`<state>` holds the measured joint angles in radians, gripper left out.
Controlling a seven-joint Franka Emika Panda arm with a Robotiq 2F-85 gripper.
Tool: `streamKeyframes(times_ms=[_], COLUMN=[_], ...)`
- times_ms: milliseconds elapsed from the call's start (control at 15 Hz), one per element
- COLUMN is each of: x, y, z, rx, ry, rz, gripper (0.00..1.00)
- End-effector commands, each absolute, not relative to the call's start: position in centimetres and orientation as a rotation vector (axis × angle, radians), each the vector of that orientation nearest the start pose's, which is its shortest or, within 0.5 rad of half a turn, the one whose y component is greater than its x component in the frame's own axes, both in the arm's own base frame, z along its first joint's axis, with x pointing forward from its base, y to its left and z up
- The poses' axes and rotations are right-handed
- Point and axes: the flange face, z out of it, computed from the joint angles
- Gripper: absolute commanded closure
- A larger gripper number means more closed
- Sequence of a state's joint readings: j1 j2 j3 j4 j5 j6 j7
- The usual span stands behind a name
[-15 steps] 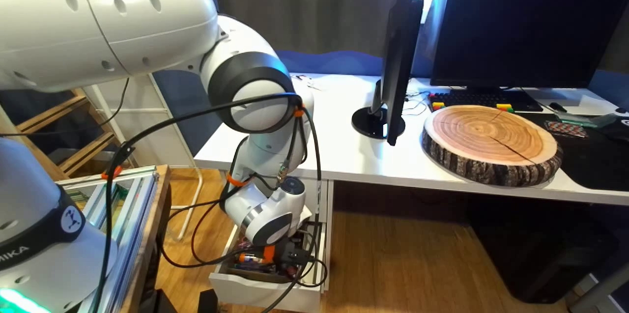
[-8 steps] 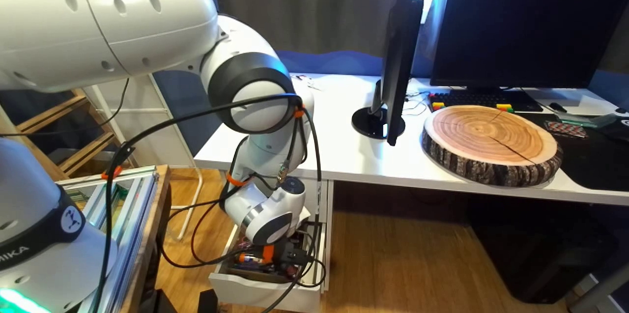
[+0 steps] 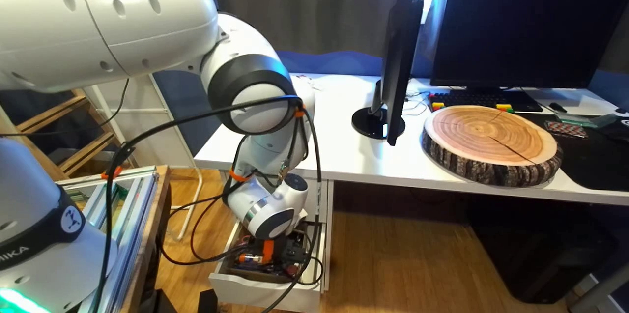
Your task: Remove one pen from the open drawer
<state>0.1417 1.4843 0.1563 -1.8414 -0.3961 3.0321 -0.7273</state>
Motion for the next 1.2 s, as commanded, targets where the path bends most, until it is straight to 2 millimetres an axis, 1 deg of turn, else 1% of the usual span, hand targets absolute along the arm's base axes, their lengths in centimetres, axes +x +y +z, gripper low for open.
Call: streamKeyframes(times_ms=[0,133,200,333,533,600,667,733,800,1133], x=[36.3,36.5,36.6,36.8,37.0,37.1,37.1,37.1,37.1,36.8], y=[17.9,17.9,17.8,17.8,17.7,17.7,17.7,17.7,17.7,16.3], z=[-23.0,-23.2,-23.2,-23.3,-23.3,-23.3,-23.3,-23.3,-23.3,-23.6], rx=[-2.273,-2.274,-2.276,-2.279,-2.28,-2.281,-2.28,-2.277,-2.277,-2.316], ry=[-1.764,-1.766,-1.766,-1.762,-1.757,-1.755,-1.755,-1.758,-1.759,-1.796], rz=[0.327,0.326,0.325,0.321,0.317,0.316,0.316,0.318,0.32,0.338], gripper=[0.4,0.55,0.63,0.76,0.98,0.99,0.99,0.96,0.96,0.96])
